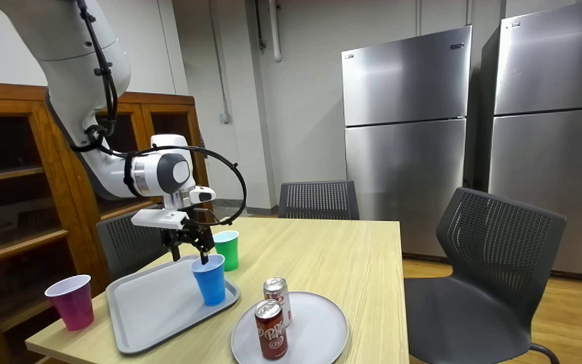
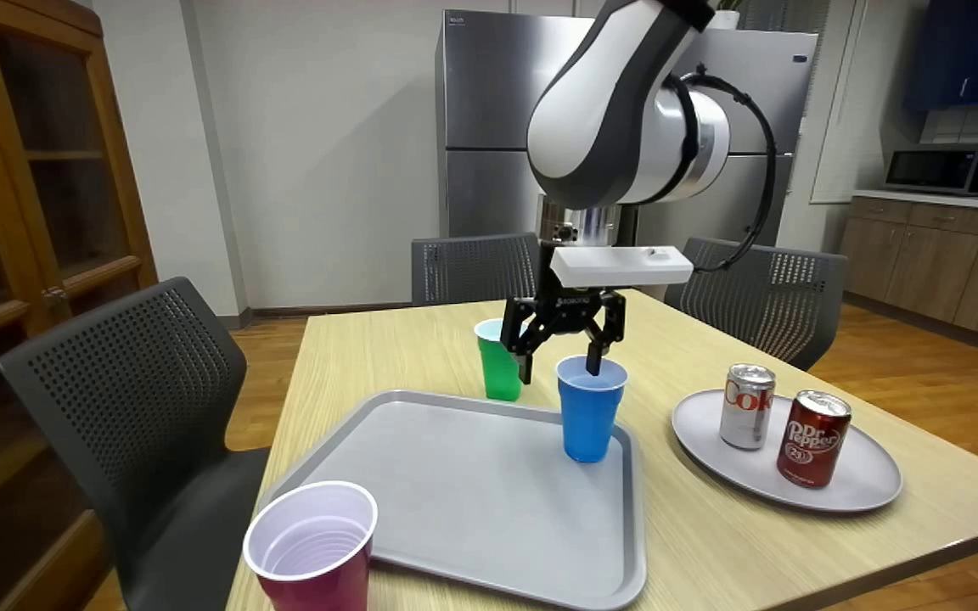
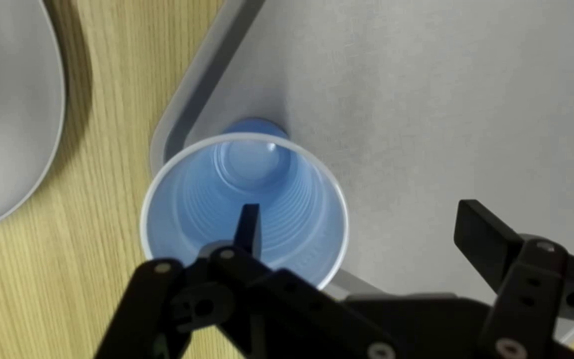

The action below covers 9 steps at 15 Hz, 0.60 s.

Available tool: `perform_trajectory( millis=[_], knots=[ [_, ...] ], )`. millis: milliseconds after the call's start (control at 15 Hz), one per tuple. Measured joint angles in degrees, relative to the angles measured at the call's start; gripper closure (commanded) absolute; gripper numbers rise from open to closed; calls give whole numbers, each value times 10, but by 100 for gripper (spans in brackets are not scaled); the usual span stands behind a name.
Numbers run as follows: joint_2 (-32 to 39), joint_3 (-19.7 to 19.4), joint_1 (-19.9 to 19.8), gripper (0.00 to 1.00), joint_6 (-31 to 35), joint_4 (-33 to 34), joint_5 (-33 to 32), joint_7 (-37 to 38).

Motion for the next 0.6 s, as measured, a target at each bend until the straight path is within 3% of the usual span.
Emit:
perform_trajectory(
  millis=[400, 467, 600],
  knots=[
    [3, 0, 0, 0, 4, -4, 0, 0],
    [4, 0, 0, 25, 6, -5, 0, 0],
    [4, 0, 0, 34, 9, -6, 0, 0]
  ],
)
